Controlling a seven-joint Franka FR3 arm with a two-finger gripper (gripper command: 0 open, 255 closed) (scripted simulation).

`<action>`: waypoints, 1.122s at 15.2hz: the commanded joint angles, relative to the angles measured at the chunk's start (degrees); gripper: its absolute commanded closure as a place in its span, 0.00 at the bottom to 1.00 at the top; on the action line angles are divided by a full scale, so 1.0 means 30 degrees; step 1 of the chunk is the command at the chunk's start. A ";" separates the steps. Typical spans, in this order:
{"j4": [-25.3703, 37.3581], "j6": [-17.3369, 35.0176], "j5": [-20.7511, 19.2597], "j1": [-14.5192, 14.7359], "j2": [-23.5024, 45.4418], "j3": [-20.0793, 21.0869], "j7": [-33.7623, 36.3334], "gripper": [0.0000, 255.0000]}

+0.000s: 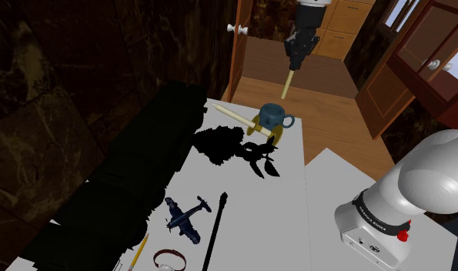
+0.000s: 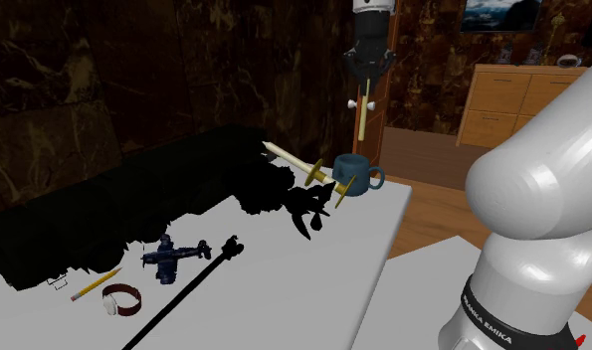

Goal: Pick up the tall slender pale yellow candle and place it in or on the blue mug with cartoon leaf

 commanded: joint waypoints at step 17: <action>-0.2402 0.2727 -0.0002 -0.0011 0.0316 -0.0025 -0.0040 1.00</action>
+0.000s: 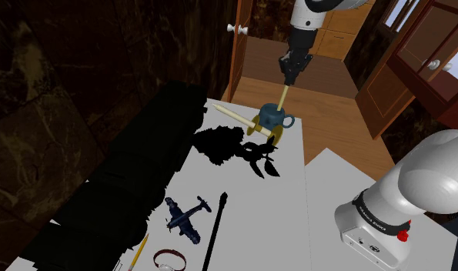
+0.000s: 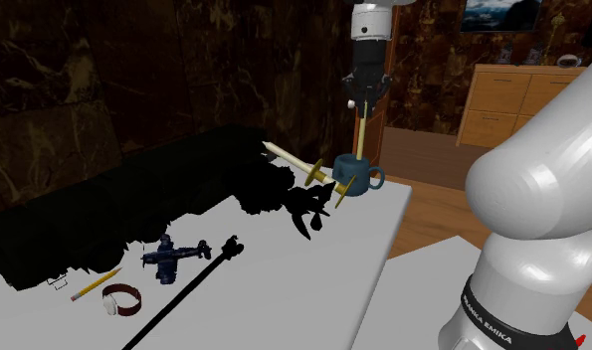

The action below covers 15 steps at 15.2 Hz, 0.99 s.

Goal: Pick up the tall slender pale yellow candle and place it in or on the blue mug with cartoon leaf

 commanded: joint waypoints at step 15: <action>0.2369 -0.2437 -0.0003 -0.0001 -0.0070 -0.0002 0.0002 0.00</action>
